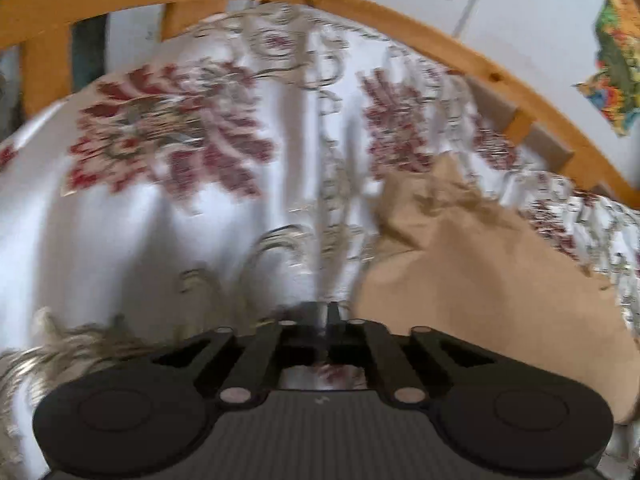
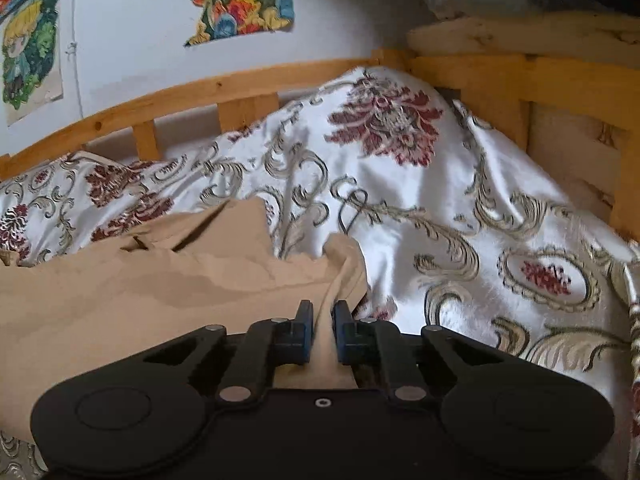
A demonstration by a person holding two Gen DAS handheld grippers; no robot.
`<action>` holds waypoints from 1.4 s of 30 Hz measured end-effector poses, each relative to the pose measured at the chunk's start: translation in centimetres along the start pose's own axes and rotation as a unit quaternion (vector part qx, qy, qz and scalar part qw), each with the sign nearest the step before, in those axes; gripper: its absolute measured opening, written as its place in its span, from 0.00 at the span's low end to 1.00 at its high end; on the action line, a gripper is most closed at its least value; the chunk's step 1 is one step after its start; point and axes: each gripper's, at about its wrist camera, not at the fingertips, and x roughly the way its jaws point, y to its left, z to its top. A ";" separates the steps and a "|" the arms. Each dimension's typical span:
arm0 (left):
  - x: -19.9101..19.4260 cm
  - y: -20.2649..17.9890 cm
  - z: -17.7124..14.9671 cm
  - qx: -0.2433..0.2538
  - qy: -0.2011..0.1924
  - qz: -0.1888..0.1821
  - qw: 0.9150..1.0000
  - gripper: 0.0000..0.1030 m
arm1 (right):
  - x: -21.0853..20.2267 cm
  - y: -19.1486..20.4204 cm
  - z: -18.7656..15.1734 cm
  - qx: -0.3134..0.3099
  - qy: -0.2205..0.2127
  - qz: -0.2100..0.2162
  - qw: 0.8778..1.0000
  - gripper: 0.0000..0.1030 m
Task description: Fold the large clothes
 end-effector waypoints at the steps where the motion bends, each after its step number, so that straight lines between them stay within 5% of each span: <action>1: 0.3 -0.6 0.2 0.018 -0.002 -0.008 1.000 0.17 | 0.0 0.0 -0.1 0.000 0.001 -0.001 1.000 0.14; 3: 1.1 -1.8 0.7 0.049 -0.004 -0.016 0.999 0.39 | -0.1 0.1 -0.2 -0.005 0.000 -0.001 1.000 0.16; 4: 1.5 -2.4 0.9 0.064 -0.005 -0.020 0.998 0.58 | -0.1 0.1 -0.3 -0.008 0.000 0.000 1.000 0.19; 7: 3.8 -4.1 1.2 0.107 0.029 -0.009 0.994 0.69 | 0.0 0.3 -0.6 -0.014 -0.001 -0.001 1.000 0.22; 10: 5.5 -5.0 1.0 0.128 0.061 0.019 0.990 0.57 | 0.3 0.3 -0.8 -0.017 0.002 -0.010 1.000 0.33; 13: 4.7 -4.8 0.6 0.107 0.049 -0.003 0.993 0.08 | 0.5 0.0 -0.8 -0.011 0.003 -0.013 1.000 0.35; 14: 4.3 -4.9 0.5 0.111 0.042 -0.001 0.993 0.04 | 0.4 -0.1 -0.7 -0.009 0.003 -0.012 1.000 0.35; 17: 2.2 -5.3 -0.1 0.117 0.005 0.012 0.993 0.02 | 0.5 0.0 -0.6 -0.011 0.003 -0.007 1.000 0.30; 18: 1.2 -5.3 -0.4 0.110 -0.010 0.015 0.994 0.02 | 0.5 0.1 -0.6 -0.013 0.001 -0.001 1.000 0.18; 21: -1.3 -4.4 -1.5 0.077 -0.028 0.010 0.997 0.02 | 0.0 0.8 -0.2 -0.041 -0.018 -0.008 0.999 0.07; 25: 0.2 -2.8 -2.9 0.067 0.014 0.023 0.997 0.02 | 0.0 1.7 -0.1 -0.084 -0.032 -0.019 0.996 0.06; 30: 1.0 -3.2 -2.3 0.075 0.004 0.031 0.997 0.03 | 1.9 2.5 -1.1 -0.126 0.008 -0.035 0.991 0.05; 33: 1.1 -4.0 -2.3 0.102 0.020 0.053 0.993 0.14 | 2.1 2.5 -1.4 -0.124 0.009 -0.037 0.992 0.07; 35: 0.8 -4.3 -2.5 0.114 0.024 0.067 0.991 0.36 | 1.7 2.3 -1.3 -0.110 0.003 -0.040 0.993 0.13; 38: -0.4 -5.0 -2.9 0.125 0.015 0.072 0.989 0.73 | 0.6 2.1 -0.9 -0.097 -0.013 -0.036 0.995 0.33; 41: -1.7 -6.9 -3.2 0.159 -0.024 0.076 0.984 0.81 | -1.3 3.4 -0.4 -0.115 -0.052 -0.028 0.992 0.50; 42: -1.9 -7.9 -3.1 0.170 -0.037 0.077 0.982 0.86 | -2.0 4.1 -0.3 -0.122 -0.066 -0.020 0.990 0.63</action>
